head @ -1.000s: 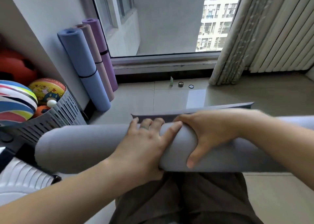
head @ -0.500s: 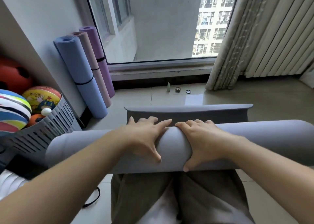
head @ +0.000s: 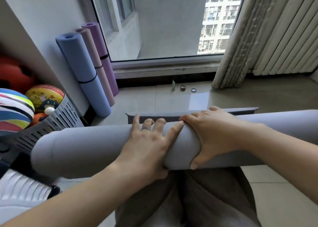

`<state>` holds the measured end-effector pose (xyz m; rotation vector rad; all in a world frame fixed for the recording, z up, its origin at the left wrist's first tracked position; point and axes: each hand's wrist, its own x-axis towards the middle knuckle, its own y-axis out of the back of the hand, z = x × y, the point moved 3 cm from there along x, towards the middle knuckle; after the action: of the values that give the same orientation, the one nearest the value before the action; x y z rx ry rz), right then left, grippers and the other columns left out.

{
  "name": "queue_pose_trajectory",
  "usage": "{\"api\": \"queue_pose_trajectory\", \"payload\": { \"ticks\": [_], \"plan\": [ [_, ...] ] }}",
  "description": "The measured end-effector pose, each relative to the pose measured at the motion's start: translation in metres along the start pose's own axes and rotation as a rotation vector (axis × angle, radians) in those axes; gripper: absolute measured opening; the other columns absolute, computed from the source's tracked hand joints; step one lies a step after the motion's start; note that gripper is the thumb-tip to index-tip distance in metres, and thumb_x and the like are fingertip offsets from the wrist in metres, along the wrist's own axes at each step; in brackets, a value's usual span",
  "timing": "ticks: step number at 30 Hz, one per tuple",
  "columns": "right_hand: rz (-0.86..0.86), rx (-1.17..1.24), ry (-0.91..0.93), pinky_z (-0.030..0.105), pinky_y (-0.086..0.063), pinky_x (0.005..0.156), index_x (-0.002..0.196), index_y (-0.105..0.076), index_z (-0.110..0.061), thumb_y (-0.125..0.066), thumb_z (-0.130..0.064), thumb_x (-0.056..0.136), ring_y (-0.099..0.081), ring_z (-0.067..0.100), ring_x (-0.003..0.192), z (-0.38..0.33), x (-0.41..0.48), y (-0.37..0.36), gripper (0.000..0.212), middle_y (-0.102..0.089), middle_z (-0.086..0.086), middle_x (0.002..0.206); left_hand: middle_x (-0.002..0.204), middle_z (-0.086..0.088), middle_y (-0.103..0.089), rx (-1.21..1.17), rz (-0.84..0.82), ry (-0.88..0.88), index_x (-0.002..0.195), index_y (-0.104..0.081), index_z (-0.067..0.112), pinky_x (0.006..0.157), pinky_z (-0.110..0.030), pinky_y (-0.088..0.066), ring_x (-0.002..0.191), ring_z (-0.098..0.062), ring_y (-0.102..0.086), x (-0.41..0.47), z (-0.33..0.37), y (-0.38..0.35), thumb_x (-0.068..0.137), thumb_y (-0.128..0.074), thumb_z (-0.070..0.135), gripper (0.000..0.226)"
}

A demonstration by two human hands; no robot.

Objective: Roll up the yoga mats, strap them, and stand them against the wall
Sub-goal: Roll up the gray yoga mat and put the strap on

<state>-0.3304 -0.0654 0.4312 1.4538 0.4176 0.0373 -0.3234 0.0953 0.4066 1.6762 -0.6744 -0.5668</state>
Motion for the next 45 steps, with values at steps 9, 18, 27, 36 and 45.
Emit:
{"api": "queue_pose_trajectory", "payload": {
  "ticks": [9,18,27,36,45],
  "plan": [
    [-0.139,0.121,-0.02,0.042,-0.02,0.115,0.149,-0.015,-0.028,-0.064,-0.082,0.056,-0.032,0.017,0.134,-0.016,-0.012,-0.026,0.118,-0.035,-0.007,0.145,0.129,0.004,-0.039,-0.228,-0.248,-0.076,0.143,0.003,0.043,0.109,-0.047,-0.025,0.115,-0.024,-0.043,-0.004,-0.006,-0.02,0.062,-0.068,0.059,0.109],
    [-0.035,0.033,-0.017,0.042,-0.026,0.11,0.149,-0.01,-0.025,-0.07,-0.076,0.054,-0.033,0.02,0.129,-0.012,0.004,-0.039,0.123,-0.033,-0.004,0.142,0.145,0.008,-0.033,-0.393,-0.56,-0.046,0.147,-0.005,0.049,0.107,-0.04,-0.035,0.13,-0.019,-0.038,0.049,-0.04,-0.008,0.069,-0.075,0.055,0.105],
    [-0.267,0.212,-0.062,0.04,-0.025,0.115,0.151,-0.007,-0.034,-0.077,-0.074,0.046,-0.028,0.017,0.141,0.021,0.046,-0.029,0.132,-0.029,-0.009,0.153,0.156,-0.007,0.001,-0.056,-0.068,0.051,0.145,0.023,0.033,0.116,-0.054,-0.003,0.142,-0.03,-0.009,0.018,0.003,-0.045,0.074,-0.068,0.051,0.116],
    [-0.237,0.13,-0.022,0.035,-0.047,0.093,0.131,-0.038,-0.036,-0.066,-0.084,0.034,-0.055,0.013,0.105,0.008,0.019,0.02,0.112,-0.057,-0.012,0.119,0.15,-0.008,-0.013,-0.034,0.065,-0.006,0.141,0.015,0.035,0.114,-0.052,-0.013,0.136,-0.031,-0.022,0.001,-0.003,0.004,0.07,-0.069,0.051,0.112],
    [0.061,-0.013,0.003,0.046,-0.002,0.119,0.152,-0.001,-0.026,-0.056,-0.083,0.06,-0.016,0.019,0.141,-0.026,-0.032,-0.036,0.122,-0.019,-0.003,0.153,0.131,0.008,-0.039,-0.267,-0.146,-0.116,0.143,-0.004,0.044,0.101,-0.036,-0.036,0.115,-0.019,-0.042,0.002,-0.016,-0.023,0.059,-0.068,0.062,0.107]
  ]
}}
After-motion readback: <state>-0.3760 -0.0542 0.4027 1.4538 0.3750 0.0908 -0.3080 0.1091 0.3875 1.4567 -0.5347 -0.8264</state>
